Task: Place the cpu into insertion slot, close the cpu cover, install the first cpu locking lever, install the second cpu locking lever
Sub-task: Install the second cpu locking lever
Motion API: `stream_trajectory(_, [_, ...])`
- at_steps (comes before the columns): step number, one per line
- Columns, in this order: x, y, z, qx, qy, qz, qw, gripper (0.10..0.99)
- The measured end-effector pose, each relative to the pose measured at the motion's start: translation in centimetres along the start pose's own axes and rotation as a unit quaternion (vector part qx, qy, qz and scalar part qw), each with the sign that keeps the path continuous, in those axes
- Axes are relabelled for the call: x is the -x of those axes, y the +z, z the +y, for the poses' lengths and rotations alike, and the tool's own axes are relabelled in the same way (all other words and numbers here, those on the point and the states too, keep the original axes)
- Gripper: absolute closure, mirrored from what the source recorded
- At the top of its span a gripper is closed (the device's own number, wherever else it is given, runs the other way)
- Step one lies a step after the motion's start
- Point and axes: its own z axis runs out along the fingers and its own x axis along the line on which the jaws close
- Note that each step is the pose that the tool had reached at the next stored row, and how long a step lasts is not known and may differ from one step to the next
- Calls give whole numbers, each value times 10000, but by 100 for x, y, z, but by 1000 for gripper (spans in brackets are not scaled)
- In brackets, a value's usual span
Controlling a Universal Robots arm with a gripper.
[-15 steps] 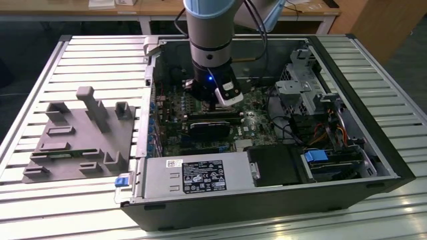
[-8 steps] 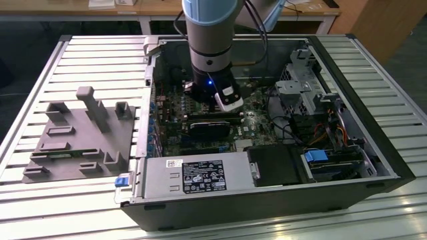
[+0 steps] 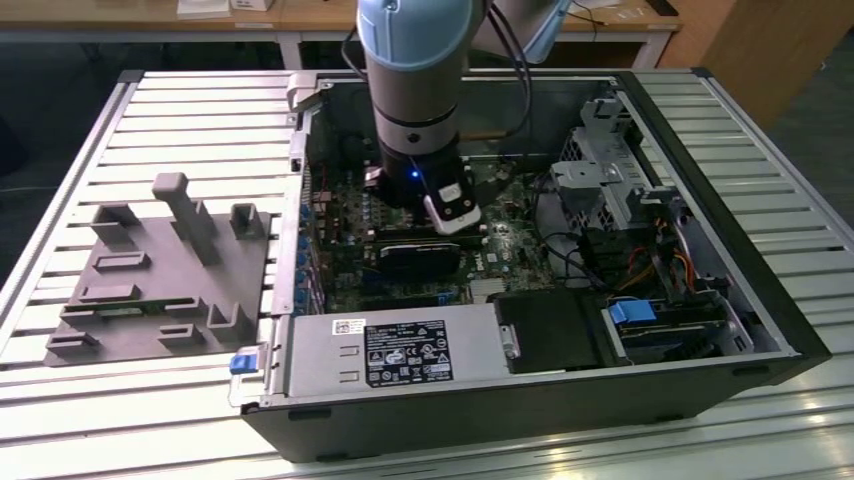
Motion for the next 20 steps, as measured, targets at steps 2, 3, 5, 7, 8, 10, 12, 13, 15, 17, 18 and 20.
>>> stream_trajectory(2, [-5, 6, -29, 52, 1, 9, 10000, 984])
stream_trajectory(3, [-9, 10, -41, 82, 2, 14, 10000, 984])
stream_trajectory(5, [-26, 16, -62, 152, 3, 26, 9999, 984])
stream_trajectory(7, [-46, 24, -83, 222, 2, 40, 9997, 984])
stream_trajectory(8, [-54, 29, -93, 252, 1, 46, 9997, 984])
stream_trajectory(10, [-66, 43, -112, 298, -1, 54, 9995, 984])
stream_trajectory(12, [-80, 58, -124, 332, -1, 60, 9994, 984])
stream_trajectory(13, [-88, 63, -127, 351, -2, 63, 9994, 984])
stream_trajectory(15, [-111, 70, -133, 393, -3, 71, 9992, 984])
stream_trajectory(17, [-137, 80, -140, 424, -4, 77, 9991, 984])
stream_trajectory(18, [-150, 88, -143, 432, -5, 78, 9990, 984])
stream_trajectory(20, [-170, 103, -151, 436, -6, 80, 9990, 984])
